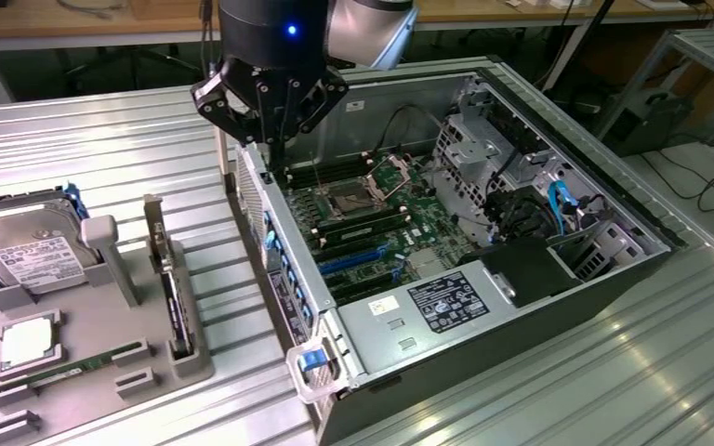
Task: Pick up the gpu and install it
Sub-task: 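Reach for the gpu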
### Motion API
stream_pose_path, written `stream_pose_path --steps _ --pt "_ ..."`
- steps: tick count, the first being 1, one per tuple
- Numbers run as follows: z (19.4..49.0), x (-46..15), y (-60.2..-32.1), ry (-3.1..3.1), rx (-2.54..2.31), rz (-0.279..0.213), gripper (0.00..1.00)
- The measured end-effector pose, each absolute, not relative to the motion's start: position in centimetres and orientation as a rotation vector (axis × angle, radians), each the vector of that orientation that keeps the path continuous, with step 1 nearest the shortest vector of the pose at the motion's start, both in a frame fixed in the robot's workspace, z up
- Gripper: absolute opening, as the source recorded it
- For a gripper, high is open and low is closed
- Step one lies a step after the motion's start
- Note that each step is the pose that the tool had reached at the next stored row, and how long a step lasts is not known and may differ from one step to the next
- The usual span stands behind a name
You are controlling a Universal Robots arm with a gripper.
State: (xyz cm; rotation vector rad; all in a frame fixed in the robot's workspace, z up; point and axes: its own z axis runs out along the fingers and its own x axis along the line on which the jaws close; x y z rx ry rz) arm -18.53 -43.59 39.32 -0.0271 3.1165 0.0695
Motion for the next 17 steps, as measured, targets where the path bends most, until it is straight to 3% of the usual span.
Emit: stream_pose_path --steps 17 --pt "39.3 -21.3 -45.1 3.117 -0.058 0.07 0.11"
